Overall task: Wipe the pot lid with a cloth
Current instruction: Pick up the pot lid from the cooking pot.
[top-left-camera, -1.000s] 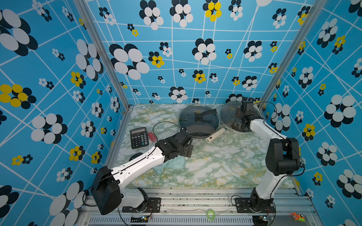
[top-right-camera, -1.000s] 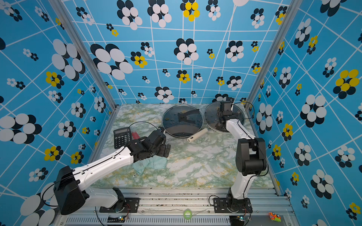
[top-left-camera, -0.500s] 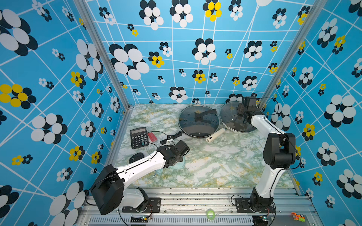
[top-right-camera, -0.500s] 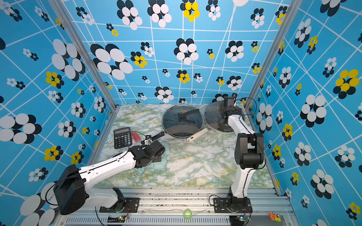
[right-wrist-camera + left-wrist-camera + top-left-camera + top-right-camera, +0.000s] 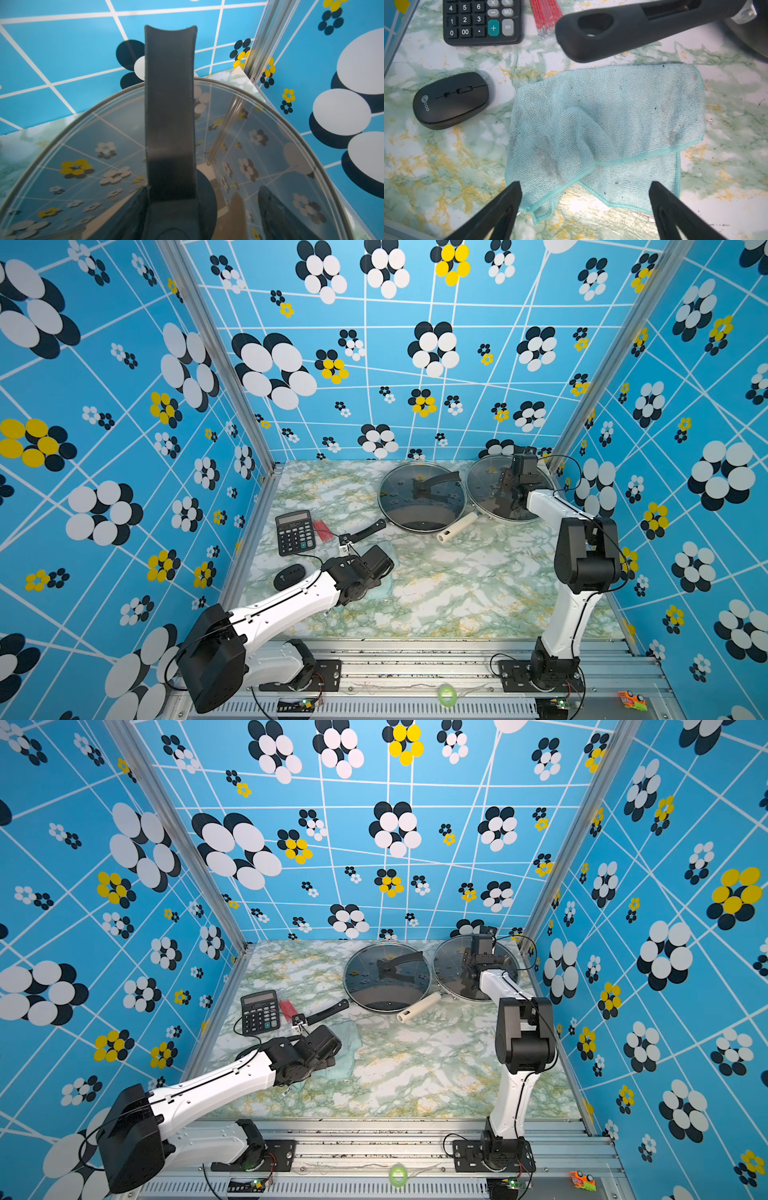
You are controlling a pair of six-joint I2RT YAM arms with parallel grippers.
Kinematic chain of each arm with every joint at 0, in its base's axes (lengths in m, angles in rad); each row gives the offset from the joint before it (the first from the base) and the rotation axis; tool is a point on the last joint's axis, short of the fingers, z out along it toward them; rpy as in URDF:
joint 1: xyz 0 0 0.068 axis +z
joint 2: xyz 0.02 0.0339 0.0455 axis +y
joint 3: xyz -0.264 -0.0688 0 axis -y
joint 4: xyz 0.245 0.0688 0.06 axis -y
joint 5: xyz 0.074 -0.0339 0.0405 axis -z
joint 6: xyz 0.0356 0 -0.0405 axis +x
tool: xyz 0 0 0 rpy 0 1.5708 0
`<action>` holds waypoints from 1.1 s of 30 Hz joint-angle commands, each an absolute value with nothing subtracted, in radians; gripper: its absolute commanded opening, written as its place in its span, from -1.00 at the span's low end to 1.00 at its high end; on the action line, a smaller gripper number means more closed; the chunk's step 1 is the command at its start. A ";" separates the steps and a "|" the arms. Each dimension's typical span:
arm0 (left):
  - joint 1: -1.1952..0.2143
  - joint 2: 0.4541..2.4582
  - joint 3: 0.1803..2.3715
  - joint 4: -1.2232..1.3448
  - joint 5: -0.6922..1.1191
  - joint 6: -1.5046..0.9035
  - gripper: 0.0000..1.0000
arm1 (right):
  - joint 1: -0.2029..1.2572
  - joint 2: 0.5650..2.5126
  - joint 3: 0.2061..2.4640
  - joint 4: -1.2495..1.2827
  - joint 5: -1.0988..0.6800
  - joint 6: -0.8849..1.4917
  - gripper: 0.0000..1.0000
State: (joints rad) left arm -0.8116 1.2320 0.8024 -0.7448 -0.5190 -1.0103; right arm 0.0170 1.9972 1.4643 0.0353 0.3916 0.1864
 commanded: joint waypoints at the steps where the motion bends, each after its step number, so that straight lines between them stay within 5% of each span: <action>1: -0.800 1.169 0.764 -0.788 -0.523 -1.088 0.98 | 0.017 2.024 1.431 0.157 0.420 0.146 0.69; 13: -0.712 1.031 0.695 -0.810 -0.463 -1.114 0.98 | 0.029 2.067 1.378 0.306 0.407 0.131 0.57; 28: -0.528 1.006 0.664 -0.801 -0.335 -1.039 0.98 | 0.050 2.104 1.429 0.193 0.426 0.147 -1.00; 33: -0.514 1.059 0.679 -0.769 -0.348 -1.003 0.98 | 0.053 2.020 1.430 0.165 0.460 0.163 -1.00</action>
